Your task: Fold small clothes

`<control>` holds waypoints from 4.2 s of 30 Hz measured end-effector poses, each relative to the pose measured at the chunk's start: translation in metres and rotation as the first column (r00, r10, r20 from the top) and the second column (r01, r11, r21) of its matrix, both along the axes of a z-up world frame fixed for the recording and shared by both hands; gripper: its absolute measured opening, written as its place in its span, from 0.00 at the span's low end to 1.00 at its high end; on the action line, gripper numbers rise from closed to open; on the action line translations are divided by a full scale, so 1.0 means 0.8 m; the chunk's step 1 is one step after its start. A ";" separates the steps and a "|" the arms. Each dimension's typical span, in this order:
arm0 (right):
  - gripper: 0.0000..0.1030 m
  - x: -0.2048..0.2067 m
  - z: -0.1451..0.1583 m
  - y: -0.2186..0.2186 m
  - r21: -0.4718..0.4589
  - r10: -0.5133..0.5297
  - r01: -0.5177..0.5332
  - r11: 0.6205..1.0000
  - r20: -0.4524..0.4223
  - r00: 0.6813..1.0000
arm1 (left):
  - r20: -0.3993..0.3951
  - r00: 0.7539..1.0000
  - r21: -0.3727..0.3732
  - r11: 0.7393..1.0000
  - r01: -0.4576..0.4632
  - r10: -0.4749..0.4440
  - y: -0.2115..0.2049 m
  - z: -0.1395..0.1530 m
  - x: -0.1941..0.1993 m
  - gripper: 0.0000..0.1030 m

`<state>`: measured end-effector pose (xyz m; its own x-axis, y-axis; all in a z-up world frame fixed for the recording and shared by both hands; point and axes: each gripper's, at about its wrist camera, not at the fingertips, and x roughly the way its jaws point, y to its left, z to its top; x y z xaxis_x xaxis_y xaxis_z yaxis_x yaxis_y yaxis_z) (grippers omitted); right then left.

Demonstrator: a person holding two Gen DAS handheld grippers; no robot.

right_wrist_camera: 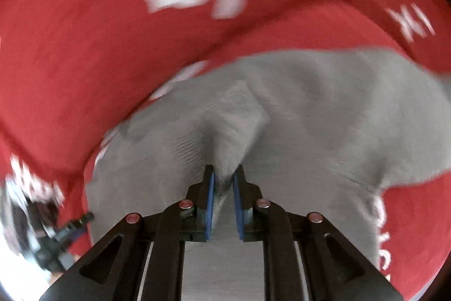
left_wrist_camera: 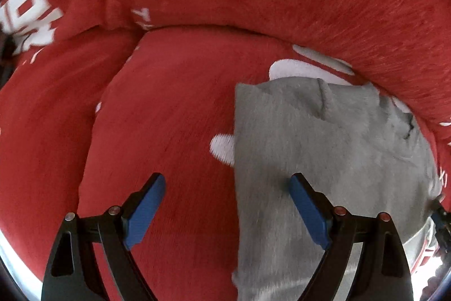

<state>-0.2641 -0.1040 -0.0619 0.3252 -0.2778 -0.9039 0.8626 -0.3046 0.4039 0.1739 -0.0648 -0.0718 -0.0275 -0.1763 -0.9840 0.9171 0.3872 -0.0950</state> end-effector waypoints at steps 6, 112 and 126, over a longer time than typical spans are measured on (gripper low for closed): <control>0.68 -0.027 -0.023 0.002 0.038 -0.068 0.062 0.997 0.162 0.984 | -0.018 0.999 0.017 1.000 0.026 -0.026 -0.042 -0.012 -0.006 0.75; 0.39 -0.450 -0.042 0.191 0.147 -0.683 0.677 0.722 0.311 0.661 | 0.026 0.851 0.048 0.851 0.523 -0.524 0.037 0.054 -0.494 1.00; 0.06 -0.448 -0.033 0.159 0.141 -0.692 0.736 0.662 0.492 0.529 | 0.036 0.875 0.044 0.875 0.481 -0.483 0.033 0.055 -0.472 1.00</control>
